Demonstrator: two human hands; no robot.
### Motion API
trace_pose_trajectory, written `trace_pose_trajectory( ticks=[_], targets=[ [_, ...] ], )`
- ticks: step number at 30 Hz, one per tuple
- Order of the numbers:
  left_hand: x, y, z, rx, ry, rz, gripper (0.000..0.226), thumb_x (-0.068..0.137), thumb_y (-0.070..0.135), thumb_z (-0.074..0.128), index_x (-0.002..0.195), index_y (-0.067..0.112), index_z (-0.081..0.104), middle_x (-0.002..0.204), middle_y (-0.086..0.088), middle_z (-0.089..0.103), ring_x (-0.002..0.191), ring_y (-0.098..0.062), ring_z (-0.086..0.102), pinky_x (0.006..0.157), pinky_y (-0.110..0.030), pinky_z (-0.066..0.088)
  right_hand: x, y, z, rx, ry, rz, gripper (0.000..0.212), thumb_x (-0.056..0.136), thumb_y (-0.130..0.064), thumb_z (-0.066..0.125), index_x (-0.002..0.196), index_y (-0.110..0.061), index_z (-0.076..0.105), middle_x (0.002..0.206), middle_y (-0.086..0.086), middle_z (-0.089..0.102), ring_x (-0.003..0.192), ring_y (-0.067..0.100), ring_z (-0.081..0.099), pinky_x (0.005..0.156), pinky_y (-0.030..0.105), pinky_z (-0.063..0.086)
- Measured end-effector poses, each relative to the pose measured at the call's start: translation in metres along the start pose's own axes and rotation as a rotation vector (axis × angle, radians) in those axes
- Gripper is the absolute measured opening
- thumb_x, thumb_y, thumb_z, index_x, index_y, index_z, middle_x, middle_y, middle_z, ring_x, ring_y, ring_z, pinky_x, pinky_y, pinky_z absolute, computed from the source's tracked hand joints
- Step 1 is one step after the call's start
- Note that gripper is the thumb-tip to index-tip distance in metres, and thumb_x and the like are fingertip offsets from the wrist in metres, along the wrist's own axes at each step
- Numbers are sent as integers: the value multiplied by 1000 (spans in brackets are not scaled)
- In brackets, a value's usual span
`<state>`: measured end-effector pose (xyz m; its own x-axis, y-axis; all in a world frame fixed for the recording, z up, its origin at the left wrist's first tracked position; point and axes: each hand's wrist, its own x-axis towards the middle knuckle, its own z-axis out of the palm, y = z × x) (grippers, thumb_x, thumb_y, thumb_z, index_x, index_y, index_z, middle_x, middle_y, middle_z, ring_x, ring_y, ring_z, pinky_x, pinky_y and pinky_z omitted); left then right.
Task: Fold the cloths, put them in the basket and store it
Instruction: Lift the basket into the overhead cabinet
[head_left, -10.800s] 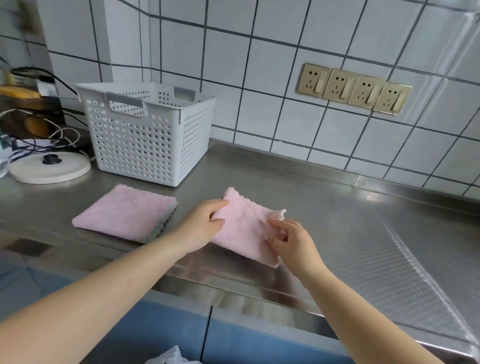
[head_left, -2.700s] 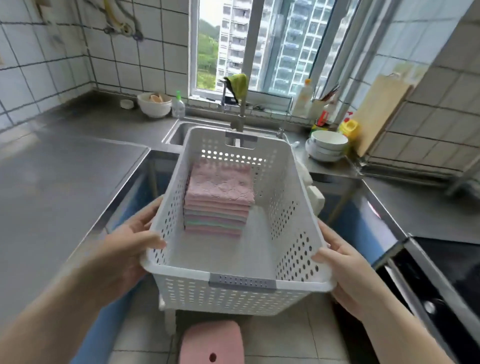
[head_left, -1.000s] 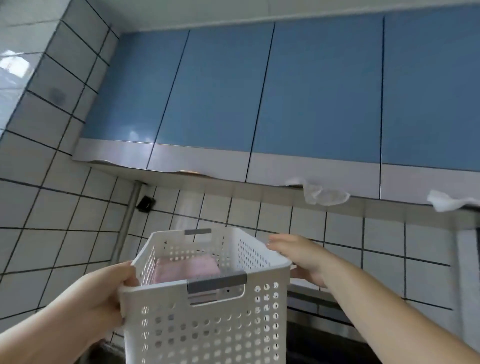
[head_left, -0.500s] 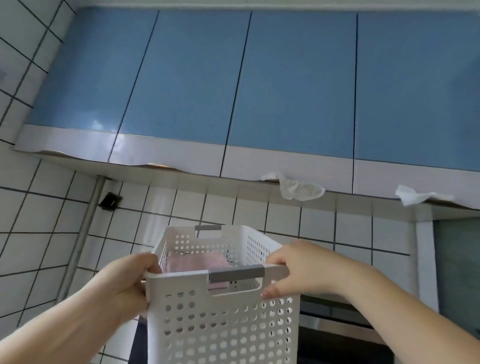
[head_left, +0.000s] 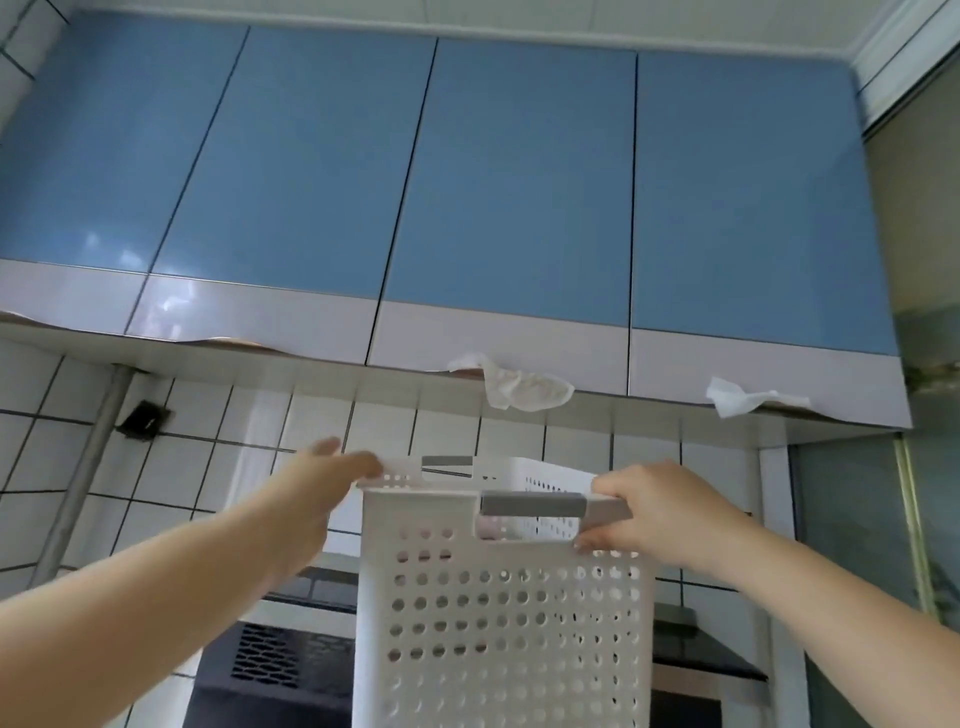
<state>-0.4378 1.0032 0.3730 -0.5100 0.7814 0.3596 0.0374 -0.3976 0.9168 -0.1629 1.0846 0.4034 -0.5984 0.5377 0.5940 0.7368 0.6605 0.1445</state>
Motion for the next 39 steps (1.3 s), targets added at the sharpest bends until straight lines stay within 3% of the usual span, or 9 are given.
trace_pose_trajectory(
  ticks=[2,6,9,12,16,23,29,34,39],
  targets=[
    [19,18,17,120,43,184,65,88,16,62,146,18,31,150,-8,33,136,-27,32,112,-40,20,-2,21,-7,77,16,17,43,65,-63,70,78,-22,66,73,-3,67,68,10,59,59,29,40],
    [58,56,71,534,-31,497,53,92,22,55,143,19,38,148,-1,39,133,-22,39,109,-33,28,-3,55,-16,75,44,25,46,62,-65,71,76,-22,66,72,-4,68,67,6,61,59,28,41],
    [88,79,109,1025,-41,675,54,96,24,49,146,18,30,154,-2,28,141,-21,25,115,-35,20,-1,76,-18,61,59,36,45,64,-62,71,77,-20,66,75,-3,67,72,11,61,60,29,40],
    [113,83,136,1423,-39,707,56,95,22,43,147,18,25,155,-1,22,143,-20,20,116,-50,15,1,96,-21,75,75,45,45,64,-61,72,77,-18,66,75,-3,67,73,14,61,65,35,46],
    [130,66,161,1671,-26,636,43,88,17,45,131,17,47,140,-7,40,128,-28,42,110,-56,20,-2,120,-22,99,84,51,40,66,-57,73,76,-19,66,75,-3,67,73,13,61,67,36,47],
    [151,45,168,1790,199,722,46,87,17,45,133,16,39,137,-8,37,130,-28,36,111,-55,15,-11,144,-13,137,69,66,36,64,-56,75,74,-22,66,72,-4,68,70,10,62,65,33,48],
    [151,41,175,1740,361,779,34,92,20,45,125,12,44,125,-7,47,119,-25,47,106,-45,29,-14,151,-12,190,62,65,36,64,-55,76,74,-21,66,71,-3,69,66,9,64,63,31,50],
    [134,51,154,1609,433,867,37,93,41,46,121,17,48,122,-3,53,118,-23,50,108,-43,24,-9,144,-12,131,81,35,35,68,-52,75,65,-22,58,65,-6,58,62,7,53,54,23,33],
    [106,67,112,1375,493,952,32,90,44,53,103,15,56,104,-4,60,98,-27,56,106,-42,25,-4,126,-18,139,144,21,43,64,-58,74,66,-19,58,66,-2,60,63,12,53,50,22,27]
  ],
)
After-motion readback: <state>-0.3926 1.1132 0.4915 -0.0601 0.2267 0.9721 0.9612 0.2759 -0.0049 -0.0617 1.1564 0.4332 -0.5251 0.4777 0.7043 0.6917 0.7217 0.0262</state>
